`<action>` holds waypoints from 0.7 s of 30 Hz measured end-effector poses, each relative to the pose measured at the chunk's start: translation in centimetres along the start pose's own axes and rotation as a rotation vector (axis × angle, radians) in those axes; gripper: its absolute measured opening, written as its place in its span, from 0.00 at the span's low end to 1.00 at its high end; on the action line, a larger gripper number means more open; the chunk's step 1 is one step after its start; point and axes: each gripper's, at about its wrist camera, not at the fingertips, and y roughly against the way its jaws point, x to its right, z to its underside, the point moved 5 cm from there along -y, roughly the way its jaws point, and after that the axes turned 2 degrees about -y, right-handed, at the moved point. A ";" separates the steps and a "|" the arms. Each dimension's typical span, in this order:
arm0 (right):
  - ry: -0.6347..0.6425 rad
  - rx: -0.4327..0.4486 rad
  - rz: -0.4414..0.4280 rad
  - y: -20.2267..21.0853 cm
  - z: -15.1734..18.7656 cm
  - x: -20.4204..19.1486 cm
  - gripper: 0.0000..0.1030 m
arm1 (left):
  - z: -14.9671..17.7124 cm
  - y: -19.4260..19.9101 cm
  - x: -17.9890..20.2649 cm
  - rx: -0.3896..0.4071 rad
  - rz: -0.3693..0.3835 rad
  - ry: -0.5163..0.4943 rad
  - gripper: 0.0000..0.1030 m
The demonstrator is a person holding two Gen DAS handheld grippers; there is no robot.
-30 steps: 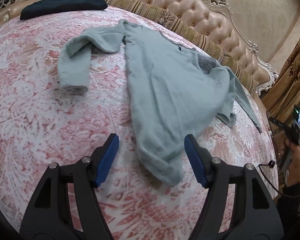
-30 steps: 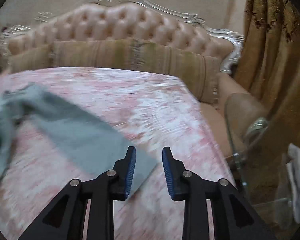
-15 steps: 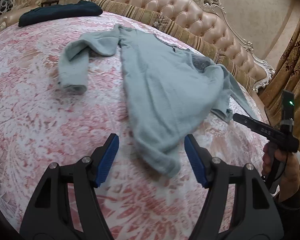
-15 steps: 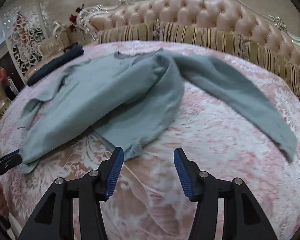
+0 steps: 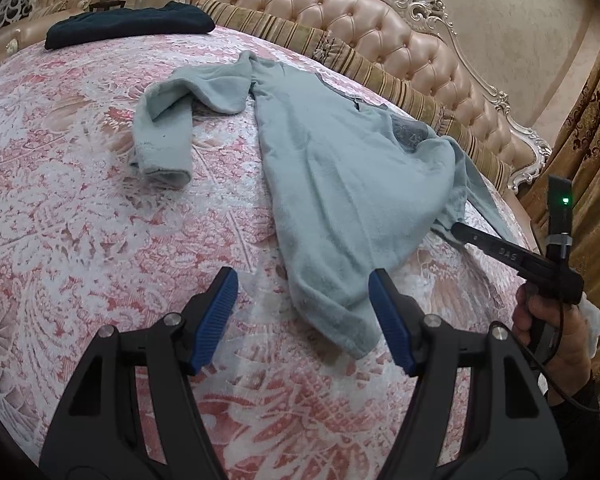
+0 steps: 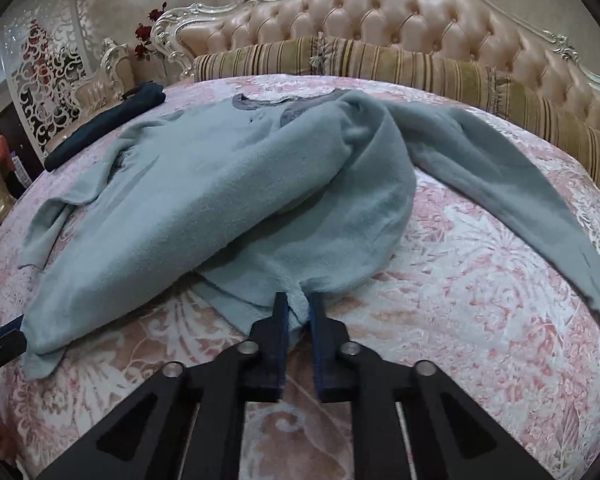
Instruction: Fold clothes
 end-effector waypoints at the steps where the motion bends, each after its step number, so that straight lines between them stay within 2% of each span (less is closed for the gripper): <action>1: 0.002 0.012 0.001 0.6 0.1 0.1 0.07 | 0.1 0.0 0.2 0.000 0.001 -0.015 0.68; 6: 0.003 0.089 0.014 5.0 -0.1 1.3 0.07 | 0.8 0.1 1.5 -0.005 0.023 -0.099 0.68; 8: -0.001 0.116 0.024 6.7 -0.3 2.0 0.07 | 1.0 -0.1 2.1 -0.010 0.023 -0.130 0.65; 11: -0.004 0.136 0.029 8.9 -0.2 3.1 0.07 | 1.2 -0.7 2.9 -0.021 0.012 -0.168 0.49; 12: -0.005 0.137 0.031 9.4 -0.1 3.3 0.07 | 1.2 -1.0 3.1 -0.032 0.006 -0.178 0.26; 13: -0.008 0.136 0.035 9.7 0.2 3.7 0.07 | 1.2 -1.3 3.2 -0.050 0.018 -0.171 0.17; 17: -0.037 0.121 0.043 10.8 1.4 5.4 0.07 | 0.6 -0.2 2.6 -0.057 0.065 -0.106 0.12; 21: -0.044 0.125 0.055 13.3 2.3 6.8 0.07 | -0.8 4.0 2.0 -0.013 0.149 -0.038 0.11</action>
